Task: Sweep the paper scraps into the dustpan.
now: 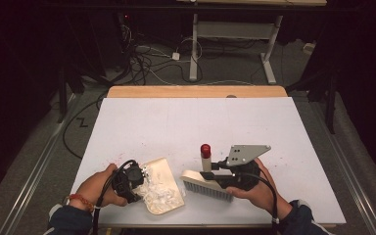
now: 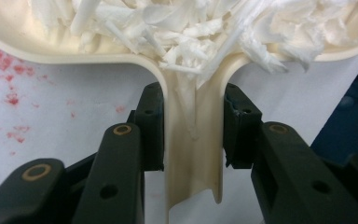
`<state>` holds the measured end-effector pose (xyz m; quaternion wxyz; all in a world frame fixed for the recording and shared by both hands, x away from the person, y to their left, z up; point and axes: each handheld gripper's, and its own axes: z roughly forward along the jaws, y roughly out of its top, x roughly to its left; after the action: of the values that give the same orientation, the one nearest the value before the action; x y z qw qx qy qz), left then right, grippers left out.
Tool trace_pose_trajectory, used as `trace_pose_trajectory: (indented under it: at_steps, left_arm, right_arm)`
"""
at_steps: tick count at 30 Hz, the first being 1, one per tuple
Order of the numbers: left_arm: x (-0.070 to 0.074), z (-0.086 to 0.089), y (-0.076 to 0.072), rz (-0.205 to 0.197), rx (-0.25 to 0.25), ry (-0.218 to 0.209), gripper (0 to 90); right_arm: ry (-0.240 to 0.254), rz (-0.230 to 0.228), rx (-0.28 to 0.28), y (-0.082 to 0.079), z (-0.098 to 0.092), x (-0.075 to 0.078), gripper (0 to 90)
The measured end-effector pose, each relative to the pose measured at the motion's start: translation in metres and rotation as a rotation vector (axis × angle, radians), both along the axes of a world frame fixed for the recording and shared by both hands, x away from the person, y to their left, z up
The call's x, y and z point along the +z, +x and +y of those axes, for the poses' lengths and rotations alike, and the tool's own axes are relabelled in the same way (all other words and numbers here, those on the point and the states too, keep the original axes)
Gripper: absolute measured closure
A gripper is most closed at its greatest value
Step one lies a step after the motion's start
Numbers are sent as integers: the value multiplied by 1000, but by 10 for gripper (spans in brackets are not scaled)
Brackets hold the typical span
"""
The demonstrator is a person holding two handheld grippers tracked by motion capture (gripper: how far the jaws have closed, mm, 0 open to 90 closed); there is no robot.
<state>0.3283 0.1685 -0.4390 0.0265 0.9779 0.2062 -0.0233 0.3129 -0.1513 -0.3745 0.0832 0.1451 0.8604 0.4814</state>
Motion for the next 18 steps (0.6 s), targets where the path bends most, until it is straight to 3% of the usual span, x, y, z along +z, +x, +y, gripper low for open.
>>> trace_pose_trajectory:
  at_steps: [9,18]
  left_arm:
    - [0,0,3,-11,31,-36,631]
    - [-1,-2,5,-22,64,-72,631]
  right_arm:
    - [90,15,50,-2,21,0,711]
    - [136,-32,2,-1,8,12,711]
